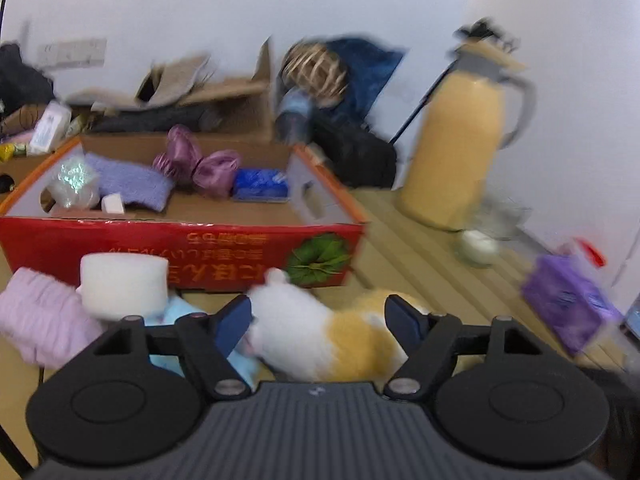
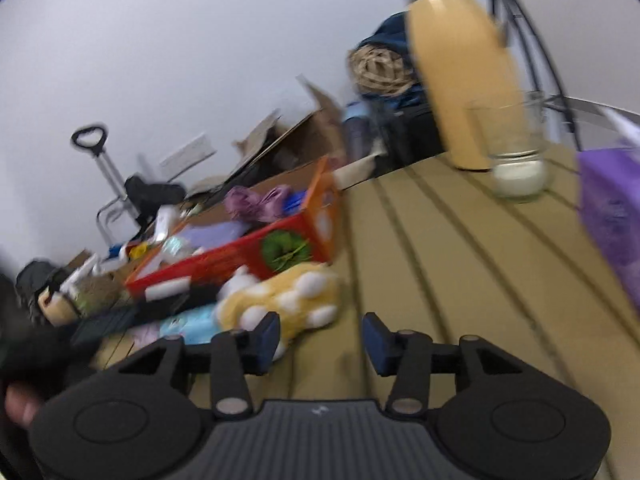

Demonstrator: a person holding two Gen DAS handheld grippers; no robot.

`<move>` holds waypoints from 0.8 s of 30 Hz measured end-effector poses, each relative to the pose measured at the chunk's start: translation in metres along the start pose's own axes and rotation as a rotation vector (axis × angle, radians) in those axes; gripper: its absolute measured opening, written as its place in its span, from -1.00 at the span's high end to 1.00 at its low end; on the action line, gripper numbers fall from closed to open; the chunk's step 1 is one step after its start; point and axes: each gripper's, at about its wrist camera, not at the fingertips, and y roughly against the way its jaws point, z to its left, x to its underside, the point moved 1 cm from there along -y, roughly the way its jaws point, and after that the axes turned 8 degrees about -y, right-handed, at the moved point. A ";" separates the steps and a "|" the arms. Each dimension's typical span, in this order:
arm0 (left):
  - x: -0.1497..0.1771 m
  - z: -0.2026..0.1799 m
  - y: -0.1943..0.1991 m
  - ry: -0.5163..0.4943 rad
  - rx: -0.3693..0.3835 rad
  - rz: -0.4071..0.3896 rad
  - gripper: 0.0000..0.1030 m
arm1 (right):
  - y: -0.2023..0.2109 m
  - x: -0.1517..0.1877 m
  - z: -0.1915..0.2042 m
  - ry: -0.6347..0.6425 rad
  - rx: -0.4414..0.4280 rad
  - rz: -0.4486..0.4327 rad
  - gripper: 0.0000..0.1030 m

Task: Organize soft objects
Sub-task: 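Grasp the white plush bunny with the left gripper while the right grasps the yellow plush hamster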

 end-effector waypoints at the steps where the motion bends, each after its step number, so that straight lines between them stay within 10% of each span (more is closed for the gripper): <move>1: -0.005 0.006 -0.011 0.016 -0.020 0.023 -0.42 | -0.008 0.002 0.006 0.003 -0.007 0.008 0.12; 13: -0.008 0.034 -0.035 0.250 0.199 0.166 0.15 | -0.053 -0.005 0.004 -0.192 -0.052 -0.002 -0.01; 17: 0.013 0.021 -0.018 0.284 0.229 0.171 0.15 | -0.039 -0.016 -0.010 -0.171 -0.039 0.003 0.26; 24: 0.024 0.009 -0.012 0.243 0.143 0.099 -0.20 | -0.037 -0.022 -0.009 -0.077 0.011 0.003 0.09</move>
